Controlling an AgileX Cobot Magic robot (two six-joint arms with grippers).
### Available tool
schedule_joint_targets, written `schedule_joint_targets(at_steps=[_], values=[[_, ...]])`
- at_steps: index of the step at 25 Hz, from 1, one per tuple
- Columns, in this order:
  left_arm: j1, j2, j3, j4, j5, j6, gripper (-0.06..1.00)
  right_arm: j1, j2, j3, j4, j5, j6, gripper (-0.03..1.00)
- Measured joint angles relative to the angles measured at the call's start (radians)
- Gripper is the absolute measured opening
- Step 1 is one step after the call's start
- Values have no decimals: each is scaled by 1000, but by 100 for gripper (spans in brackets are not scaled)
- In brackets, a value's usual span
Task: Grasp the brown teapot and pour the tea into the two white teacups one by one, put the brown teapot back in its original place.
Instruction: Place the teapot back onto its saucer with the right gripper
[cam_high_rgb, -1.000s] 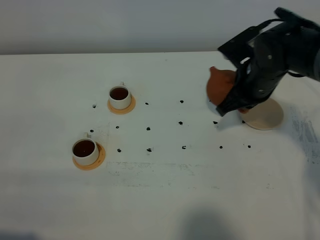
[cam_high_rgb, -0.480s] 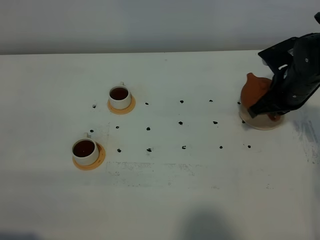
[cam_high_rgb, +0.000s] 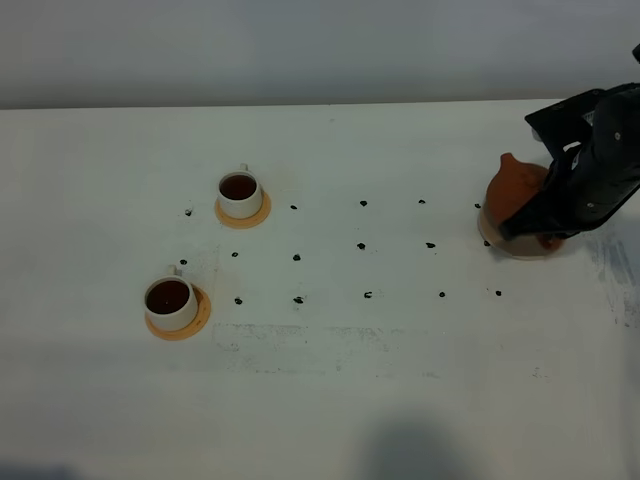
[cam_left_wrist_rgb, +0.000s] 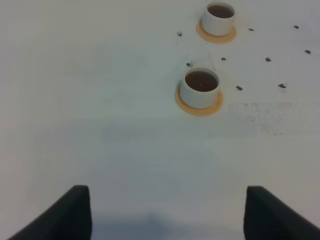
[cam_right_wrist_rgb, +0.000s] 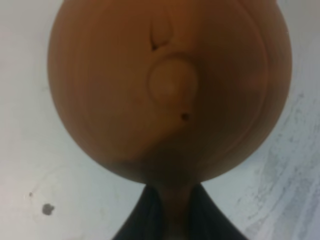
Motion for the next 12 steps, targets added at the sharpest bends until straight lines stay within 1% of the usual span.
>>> schedule_joint_targets(at_steps=[12], values=[[0,0,0,0,0,0,61,-31,32,2,14,-22,-12,13]])
